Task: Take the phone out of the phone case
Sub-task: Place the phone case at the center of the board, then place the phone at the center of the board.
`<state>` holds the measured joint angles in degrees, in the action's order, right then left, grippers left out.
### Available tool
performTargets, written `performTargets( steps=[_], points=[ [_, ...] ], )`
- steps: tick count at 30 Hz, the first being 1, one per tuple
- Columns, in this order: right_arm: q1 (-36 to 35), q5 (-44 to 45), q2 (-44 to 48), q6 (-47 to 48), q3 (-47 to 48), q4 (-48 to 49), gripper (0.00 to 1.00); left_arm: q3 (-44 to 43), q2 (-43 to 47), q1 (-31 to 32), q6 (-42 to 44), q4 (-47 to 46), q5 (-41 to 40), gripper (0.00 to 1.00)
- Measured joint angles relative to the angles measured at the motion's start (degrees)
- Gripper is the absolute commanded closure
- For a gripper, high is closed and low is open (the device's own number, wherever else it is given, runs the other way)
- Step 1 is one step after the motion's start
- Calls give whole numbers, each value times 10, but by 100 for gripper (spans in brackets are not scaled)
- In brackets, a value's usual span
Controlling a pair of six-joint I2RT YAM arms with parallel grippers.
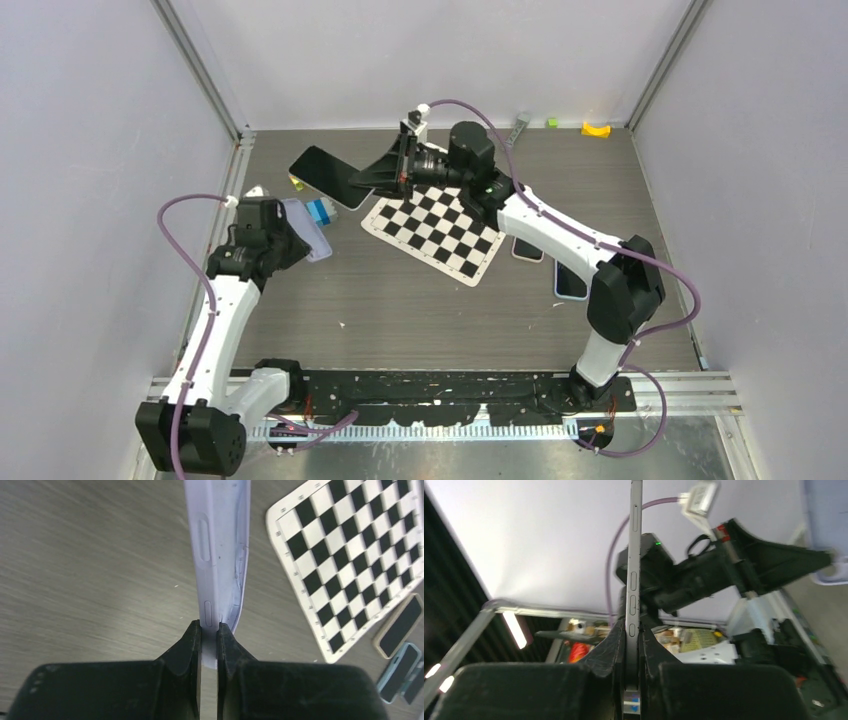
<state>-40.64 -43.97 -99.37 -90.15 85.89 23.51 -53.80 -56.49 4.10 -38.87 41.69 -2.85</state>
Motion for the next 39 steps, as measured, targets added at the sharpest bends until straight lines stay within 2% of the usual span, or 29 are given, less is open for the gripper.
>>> performTargets(
  steps=[3, 6, 10, 15, 18, 19, 23, 25, 27, 33, 36, 39],
  points=[
    [-9, 31, -7, 109, 2, -103, 99, 29, 0, -15, 17, 4, 3, 100],
    [-23, 79, -48, 217, 15, -193, 99, 76, -7, -56, 28, 4, 28, 100],
    [-48, 139, -131, 322, 17, -272, 99, 125, -40, -146, 48, 3, 84, 100],
    [-73, 171, -217, 377, 13, -316, 99, 149, -78, -226, 51, 0, 147, 100],
    [-81, 161, -242, 376, 12, -272, 99, 149, -102, -247, 48, -3, 163, 100],
    [-83, 162, -245, 375, 12, -257, 99, 149, -107, -252, 46, -2, 164, 98],
    [-87, 162, -286, 366, 33, -202, 99, 144, -121, -268, 29, 9, 153, 60],
    [-89, 157, -311, 360, 47, -173, 99, 134, -123, -270, 19, 26, 134, 45],
    [-90, 151, -332, 357, 60, -148, 99, 121, -121, -271, 16, 43, 114, 35],
    [-100, 134, -392, 372, 133, -137, 96, 57, -91, -271, 3, 97, 67, 28],
    [-109, 132, -417, 393, 179, -158, 94, 27, -76, -271, 0, 112, 69, 27],
    [-118, 132, -435, 420, 220, -187, 87, 11, -62, -271, -2, 122, 85, 26]
  ],
)
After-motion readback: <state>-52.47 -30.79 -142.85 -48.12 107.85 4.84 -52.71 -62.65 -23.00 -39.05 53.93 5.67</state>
